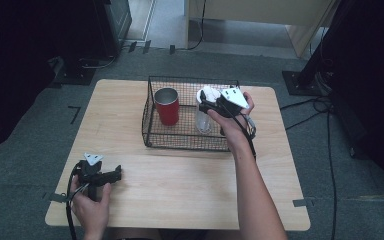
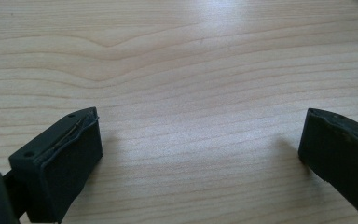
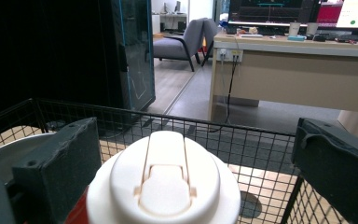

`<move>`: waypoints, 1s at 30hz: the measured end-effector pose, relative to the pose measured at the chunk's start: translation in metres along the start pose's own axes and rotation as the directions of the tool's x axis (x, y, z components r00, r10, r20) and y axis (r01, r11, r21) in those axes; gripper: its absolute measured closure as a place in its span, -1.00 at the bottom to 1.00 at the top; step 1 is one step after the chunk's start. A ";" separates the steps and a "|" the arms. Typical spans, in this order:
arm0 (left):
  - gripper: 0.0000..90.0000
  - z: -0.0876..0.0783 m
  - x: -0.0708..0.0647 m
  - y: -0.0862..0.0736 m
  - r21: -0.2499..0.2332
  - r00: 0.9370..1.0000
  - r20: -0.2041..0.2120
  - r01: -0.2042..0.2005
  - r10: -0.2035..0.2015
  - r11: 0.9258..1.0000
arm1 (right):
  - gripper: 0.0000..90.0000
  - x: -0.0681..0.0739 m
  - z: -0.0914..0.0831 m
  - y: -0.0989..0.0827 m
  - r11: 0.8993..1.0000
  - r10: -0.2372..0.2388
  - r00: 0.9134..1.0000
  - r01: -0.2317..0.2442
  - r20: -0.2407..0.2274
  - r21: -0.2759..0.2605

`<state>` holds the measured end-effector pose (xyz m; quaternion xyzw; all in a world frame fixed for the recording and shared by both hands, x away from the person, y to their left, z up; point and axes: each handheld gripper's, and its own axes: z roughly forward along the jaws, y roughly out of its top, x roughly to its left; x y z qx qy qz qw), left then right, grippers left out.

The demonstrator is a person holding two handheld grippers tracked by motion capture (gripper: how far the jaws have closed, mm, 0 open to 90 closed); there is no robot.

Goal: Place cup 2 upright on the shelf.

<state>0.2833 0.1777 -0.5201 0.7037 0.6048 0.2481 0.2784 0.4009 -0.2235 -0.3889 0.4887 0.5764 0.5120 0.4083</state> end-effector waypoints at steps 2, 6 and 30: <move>-1.00 0.000 0.000 0.000 0.000 1.000 0.000 0.000 0.000 1.000 | -0.97 -0.001 -0.004 0.000 1.000 -0.002 1.000 0.002 0.000 0.001; -1.00 0.000 0.000 0.000 0.000 1.000 0.000 0.000 0.000 1.000 | -0.97 -0.003 -0.013 -0.001 1.000 -0.003 1.000 0.003 0.002 0.001; -1.00 0.000 0.000 0.000 -0.001 1.000 0.000 0.000 0.000 1.000 | -0.97 -0.020 -0.073 -0.016 1.000 -0.029 0.999 0.029 0.020 0.002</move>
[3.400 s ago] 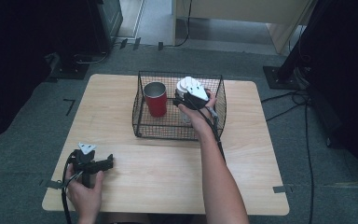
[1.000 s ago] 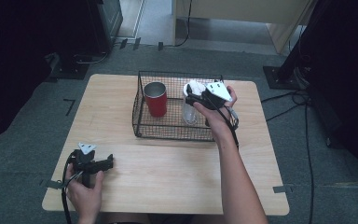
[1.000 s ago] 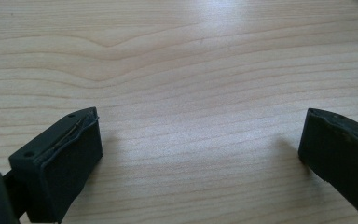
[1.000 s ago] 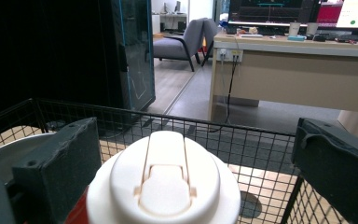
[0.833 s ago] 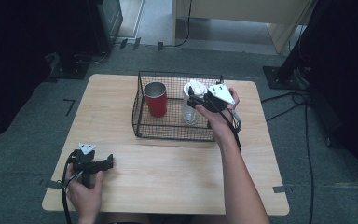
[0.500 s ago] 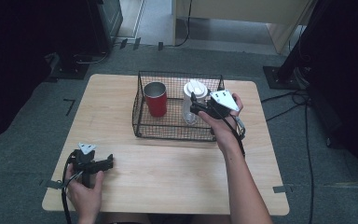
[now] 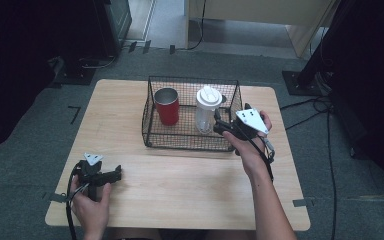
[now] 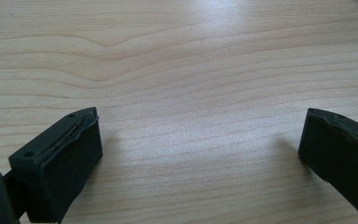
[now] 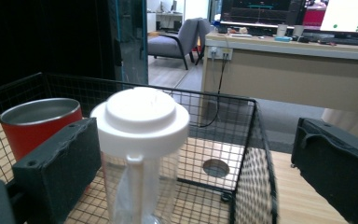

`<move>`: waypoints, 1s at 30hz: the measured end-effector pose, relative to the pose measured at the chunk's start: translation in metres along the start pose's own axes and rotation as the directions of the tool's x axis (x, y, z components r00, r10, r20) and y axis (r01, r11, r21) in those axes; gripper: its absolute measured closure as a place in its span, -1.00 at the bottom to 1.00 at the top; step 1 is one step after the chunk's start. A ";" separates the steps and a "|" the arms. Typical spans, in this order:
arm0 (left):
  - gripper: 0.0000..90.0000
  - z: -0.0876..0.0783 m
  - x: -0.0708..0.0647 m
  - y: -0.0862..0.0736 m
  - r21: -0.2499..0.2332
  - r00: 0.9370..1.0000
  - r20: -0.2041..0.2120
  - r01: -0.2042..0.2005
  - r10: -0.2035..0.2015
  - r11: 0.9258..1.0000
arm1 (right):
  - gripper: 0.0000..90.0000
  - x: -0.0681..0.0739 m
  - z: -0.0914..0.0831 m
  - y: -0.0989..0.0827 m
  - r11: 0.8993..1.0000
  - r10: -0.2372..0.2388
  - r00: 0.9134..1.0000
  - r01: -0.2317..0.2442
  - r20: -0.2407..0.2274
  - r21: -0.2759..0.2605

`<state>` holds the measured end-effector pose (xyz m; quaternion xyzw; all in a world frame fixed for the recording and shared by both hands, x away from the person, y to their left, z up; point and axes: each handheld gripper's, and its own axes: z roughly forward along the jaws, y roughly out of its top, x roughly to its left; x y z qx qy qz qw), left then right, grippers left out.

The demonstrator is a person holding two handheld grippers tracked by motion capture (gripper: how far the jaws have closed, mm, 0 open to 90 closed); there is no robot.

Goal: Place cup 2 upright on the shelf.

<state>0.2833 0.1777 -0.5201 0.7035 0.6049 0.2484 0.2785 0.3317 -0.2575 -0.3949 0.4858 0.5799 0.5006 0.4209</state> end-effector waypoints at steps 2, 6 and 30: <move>-1.00 0.000 0.000 0.000 0.000 1.000 0.000 0.000 0.000 1.000 | -0.97 -0.003 -0.005 -0.002 1.000 -0.005 1.000 0.005 0.007 0.001; -1.00 0.000 0.000 0.000 0.000 1.000 0.000 0.000 0.000 1.000 | -0.97 -0.008 -0.015 -0.008 1.000 -0.001 1.000 0.001 0.014 0.004; -1.00 0.000 0.000 0.000 -0.001 1.000 0.000 0.000 0.000 1.000 | -0.97 -0.035 -0.063 -0.054 0.999 0.007 0.998 -0.010 0.062 0.052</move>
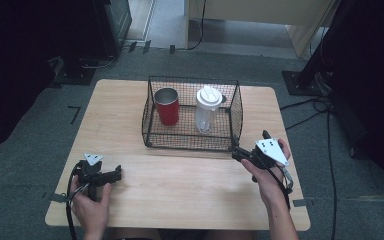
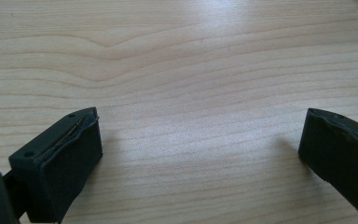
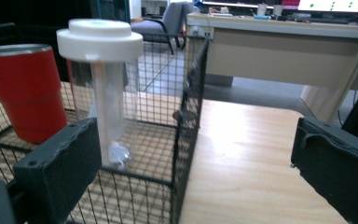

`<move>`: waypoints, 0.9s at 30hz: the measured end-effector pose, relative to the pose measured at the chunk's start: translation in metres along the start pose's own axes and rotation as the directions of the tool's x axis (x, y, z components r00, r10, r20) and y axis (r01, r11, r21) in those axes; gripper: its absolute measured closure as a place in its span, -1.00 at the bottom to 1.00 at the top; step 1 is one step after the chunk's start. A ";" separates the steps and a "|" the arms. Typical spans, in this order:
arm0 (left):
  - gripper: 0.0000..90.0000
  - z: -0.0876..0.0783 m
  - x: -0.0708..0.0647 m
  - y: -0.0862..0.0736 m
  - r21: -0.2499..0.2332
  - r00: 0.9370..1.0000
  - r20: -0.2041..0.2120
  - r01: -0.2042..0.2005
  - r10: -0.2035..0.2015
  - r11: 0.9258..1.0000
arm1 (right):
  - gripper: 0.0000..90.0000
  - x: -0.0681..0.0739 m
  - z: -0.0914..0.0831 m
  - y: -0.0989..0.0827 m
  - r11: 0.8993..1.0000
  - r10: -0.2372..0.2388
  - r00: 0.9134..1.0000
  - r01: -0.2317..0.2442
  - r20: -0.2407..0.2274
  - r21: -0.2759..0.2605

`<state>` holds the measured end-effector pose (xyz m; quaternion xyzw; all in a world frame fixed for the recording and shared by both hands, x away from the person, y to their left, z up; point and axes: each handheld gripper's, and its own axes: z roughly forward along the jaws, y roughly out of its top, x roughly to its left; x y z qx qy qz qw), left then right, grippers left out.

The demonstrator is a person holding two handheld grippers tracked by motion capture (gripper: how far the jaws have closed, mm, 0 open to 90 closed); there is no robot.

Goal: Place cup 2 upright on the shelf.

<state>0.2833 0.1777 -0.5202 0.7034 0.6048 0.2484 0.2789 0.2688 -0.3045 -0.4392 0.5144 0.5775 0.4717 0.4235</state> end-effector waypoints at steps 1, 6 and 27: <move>-1.00 0.000 0.000 0.000 0.000 1.000 0.000 0.000 0.000 1.000 | -0.97 -0.001 -0.001 -0.002 1.000 0.004 1.000 -0.004 0.004 0.004; -1.00 0.000 0.000 0.000 -0.001 1.000 0.000 0.001 -0.001 1.000 | -0.97 -0.009 -0.008 -0.016 1.000 0.018 1.000 -0.018 0.023 0.024; -1.00 0.000 0.000 0.000 0.001 1.000 0.000 -0.002 0.002 1.000 | -0.97 -0.051 -0.045 -0.075 0.988 0.049 0.990 -0.067 0.129 0.141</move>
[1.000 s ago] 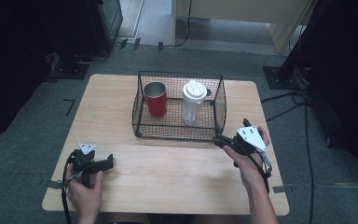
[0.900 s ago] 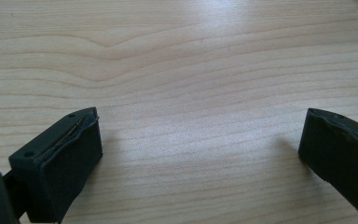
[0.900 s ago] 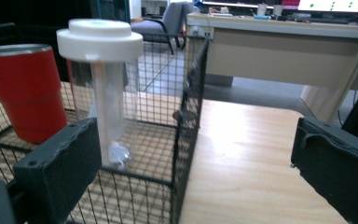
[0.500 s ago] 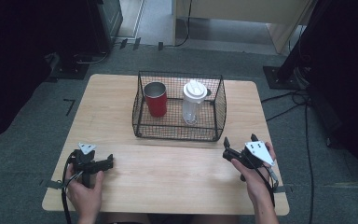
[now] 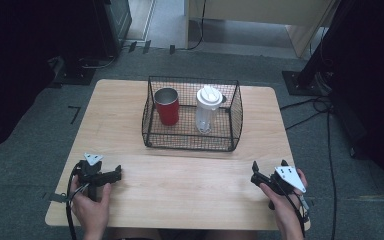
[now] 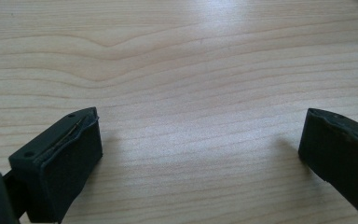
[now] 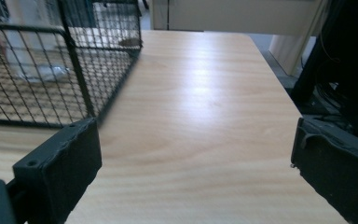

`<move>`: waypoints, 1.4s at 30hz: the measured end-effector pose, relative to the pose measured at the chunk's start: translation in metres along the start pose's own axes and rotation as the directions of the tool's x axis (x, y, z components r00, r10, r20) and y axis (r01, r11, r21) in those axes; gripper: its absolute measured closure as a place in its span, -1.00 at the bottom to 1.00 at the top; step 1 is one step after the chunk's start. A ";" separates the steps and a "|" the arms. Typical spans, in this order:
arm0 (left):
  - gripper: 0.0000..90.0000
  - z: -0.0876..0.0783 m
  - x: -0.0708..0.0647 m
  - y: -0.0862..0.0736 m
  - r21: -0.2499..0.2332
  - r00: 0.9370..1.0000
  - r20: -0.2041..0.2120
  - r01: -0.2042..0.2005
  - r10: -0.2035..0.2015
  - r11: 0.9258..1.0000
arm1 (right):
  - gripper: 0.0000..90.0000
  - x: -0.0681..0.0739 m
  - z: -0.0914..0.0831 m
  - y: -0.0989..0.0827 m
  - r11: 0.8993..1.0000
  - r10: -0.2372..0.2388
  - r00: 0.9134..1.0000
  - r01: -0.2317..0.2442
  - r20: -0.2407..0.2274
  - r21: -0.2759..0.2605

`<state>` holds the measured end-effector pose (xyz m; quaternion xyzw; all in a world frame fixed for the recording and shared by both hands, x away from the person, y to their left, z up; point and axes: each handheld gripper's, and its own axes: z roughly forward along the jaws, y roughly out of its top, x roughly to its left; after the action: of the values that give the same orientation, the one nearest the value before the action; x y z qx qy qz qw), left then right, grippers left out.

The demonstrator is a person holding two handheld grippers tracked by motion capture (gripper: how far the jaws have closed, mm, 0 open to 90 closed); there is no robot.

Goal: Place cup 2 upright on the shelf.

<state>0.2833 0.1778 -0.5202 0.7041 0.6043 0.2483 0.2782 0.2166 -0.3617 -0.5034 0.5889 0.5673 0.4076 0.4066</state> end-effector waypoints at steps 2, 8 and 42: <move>-1.00 0.000 0.000 0.000 0.000 1.000 0.000 0.000 0.000 1.000 | -0.97 -0.006 -0.004 -0.005 1.000 -0.001 1.000 0.001 0.007 0.006; -1.00 0.000 0.000 0.000 0.001 1.000 0.000 0.000 0.000 1.000 | -0.97 -0.024 -0.012 -0.016 0.998 -0.015 0.999 0.013 0.033 0.060; -1.00 0.000 0.000 0.000 0.000 1.000 0.001 -0.001 0.001 1.000 | -1.00 -0.045 -0.008 -0.030 0.910 0.006 1.000 -0.004 -0.006 0.415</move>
<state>0.2830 0.1778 -0.5202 0.7044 0.6040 0.2482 0.2783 0.1977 -0.4056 -0.5293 0.6618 0.6408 0.2809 0.2693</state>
